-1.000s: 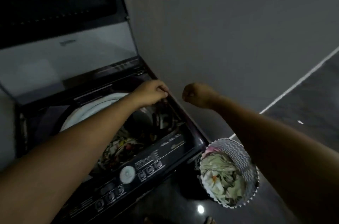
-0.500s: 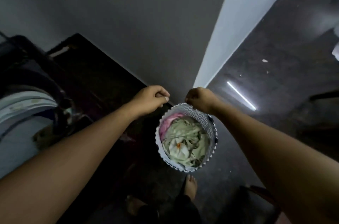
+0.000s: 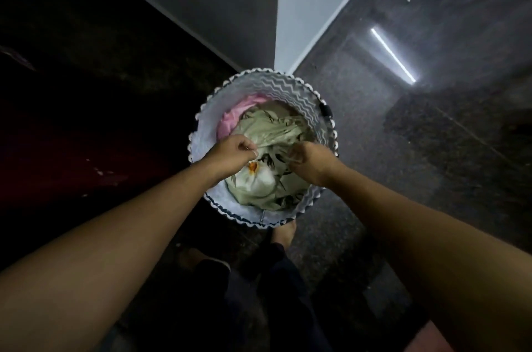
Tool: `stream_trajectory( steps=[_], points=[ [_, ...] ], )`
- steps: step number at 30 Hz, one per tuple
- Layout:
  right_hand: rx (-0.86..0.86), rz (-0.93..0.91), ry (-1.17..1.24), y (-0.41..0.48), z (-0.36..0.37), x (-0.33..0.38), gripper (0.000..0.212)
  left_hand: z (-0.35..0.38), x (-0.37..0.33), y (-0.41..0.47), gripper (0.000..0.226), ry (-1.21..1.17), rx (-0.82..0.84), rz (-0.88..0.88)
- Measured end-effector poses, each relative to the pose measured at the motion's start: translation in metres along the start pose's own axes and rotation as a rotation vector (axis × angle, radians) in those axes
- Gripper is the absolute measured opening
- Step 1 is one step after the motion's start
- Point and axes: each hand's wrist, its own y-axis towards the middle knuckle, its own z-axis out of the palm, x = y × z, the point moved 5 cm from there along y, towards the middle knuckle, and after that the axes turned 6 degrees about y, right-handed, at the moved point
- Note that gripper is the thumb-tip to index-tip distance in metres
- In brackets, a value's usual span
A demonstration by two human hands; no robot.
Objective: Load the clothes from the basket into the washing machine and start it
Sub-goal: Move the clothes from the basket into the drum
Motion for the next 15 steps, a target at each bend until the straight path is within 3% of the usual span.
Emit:
stream_trajectory(
  steps=[5,8,10,12,15],
  points=[
    [0.193,-0.051,-0.361,0.036,0.047,-0.022,0.067,0.039,0.040,0.041,0.025,-0.011,0.025,-0.084],
    [0.217,-0.088,-0.600,0.049,0.066,-0.027,0.058,0.052,0.053,0.057,0.029,0.003,0.020,-0.086],
    [0.169,-0.110,-0.695,0.056,0.073,-0.028,0.040,0.057,0.058,0.064,0.031,0.022,0.025,-0.084],
    [0.110,-0.106,-0.645,0.061,0.074,-0.029,0.029,0.059,0.062,0.067,0.037,0.034,0.038,-0.085],
    [0.029,0.005,-0.305,0.069,0.058,-0.032,0.030,0.058,0.063,0.064,0.055,0.066,0.064,-0.065]
  ],
)
